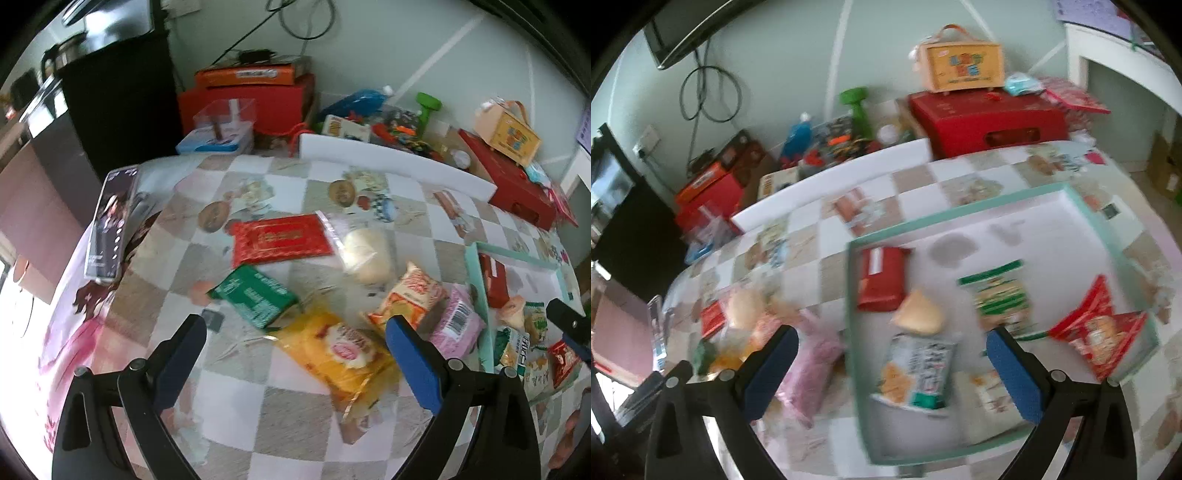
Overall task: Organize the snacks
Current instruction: 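Move both open tools back over the snack pile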
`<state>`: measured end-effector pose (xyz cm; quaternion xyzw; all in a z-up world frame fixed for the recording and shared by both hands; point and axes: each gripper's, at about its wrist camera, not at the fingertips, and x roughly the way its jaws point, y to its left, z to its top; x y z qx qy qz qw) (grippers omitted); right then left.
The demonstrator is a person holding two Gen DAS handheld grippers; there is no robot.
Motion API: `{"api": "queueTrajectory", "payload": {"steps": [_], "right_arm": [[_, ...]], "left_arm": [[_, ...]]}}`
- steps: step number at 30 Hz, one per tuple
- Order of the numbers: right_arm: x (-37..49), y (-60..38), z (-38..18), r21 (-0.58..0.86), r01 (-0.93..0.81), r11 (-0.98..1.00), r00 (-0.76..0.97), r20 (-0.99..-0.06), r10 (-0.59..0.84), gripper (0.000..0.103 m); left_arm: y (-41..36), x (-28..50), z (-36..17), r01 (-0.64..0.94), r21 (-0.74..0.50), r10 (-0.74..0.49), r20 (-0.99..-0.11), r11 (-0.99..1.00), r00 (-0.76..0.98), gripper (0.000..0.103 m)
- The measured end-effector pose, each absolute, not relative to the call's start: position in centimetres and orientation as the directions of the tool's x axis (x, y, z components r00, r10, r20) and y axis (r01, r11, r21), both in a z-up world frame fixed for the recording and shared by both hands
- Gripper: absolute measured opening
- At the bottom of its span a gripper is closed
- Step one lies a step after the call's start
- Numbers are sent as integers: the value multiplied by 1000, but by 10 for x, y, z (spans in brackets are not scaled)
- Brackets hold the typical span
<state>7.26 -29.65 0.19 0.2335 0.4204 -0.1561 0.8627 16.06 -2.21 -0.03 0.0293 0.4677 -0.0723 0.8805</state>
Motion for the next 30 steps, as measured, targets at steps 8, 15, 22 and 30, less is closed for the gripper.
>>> {"api": "queueTrajectory", "payload": {"steps": [8, 15, 22, 30], "right_arm": [[94, -254, -13, 328, 386, 862, 574, -817, 55, 103], [103, -229, -20, 324, 355, 877, 557, -827, 80, 103], [112, -212, -29, 322, 336, 885, 547, -832, 96, 103], [115, -209, -35, 323, 332, 886, 550, -830, 97, 103]], "left_arm": [[3, 160, -9, 103, -60, -106, -847, 993, 521, 98], [15, 160, -11, 78, -91, -118, -850, 993, 513, 98], [15, 166, -19, 55, -146, -154, -865, 988, 478, 98], [4, 177, -37, 32, -213, -207, -887, 976, 413, 98]]}}
